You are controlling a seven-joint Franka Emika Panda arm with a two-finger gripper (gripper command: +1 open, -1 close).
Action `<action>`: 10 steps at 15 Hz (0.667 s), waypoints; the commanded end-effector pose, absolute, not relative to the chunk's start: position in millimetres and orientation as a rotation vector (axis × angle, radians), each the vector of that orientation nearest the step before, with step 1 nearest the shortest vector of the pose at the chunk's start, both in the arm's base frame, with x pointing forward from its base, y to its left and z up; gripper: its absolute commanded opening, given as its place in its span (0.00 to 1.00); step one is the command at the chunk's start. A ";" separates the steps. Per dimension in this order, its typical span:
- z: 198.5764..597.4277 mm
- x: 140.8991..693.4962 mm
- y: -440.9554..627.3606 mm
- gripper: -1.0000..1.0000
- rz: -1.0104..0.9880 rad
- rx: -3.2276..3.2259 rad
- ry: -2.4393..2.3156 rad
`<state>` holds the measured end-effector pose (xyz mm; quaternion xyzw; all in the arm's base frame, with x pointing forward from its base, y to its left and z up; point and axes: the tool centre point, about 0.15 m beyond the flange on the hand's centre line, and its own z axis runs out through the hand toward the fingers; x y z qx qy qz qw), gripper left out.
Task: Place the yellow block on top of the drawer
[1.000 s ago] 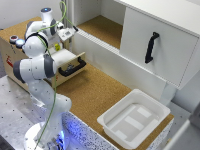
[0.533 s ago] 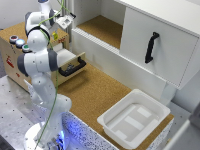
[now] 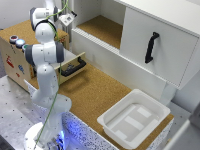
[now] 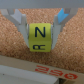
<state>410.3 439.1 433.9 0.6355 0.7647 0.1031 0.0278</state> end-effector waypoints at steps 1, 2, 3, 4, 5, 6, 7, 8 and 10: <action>435.1 420.2 459.1 1.00 0.115 1.984 2.363; 439.7 415.4 458.1 1.00 0.127 1.979 2.361; 445.5 409.8 456.3 1.00 0.148 1.981 2.356; 450.3 405.6 454.6 1.00 0.161 1.981 2.354; 456.1 401.3 452.7 1.00 0.175 1.989 2.349; 464.0 394.8 449.8 1.00 0.200 1.987 2.344; 470.6 388.1 445.5 1.00 0.221 1.996 2.343; 477.9 378.4 439.5 1.00 0.243 2.007 2.329; 484.4 355.5 430.4 1.00 0.255 2.003 2.323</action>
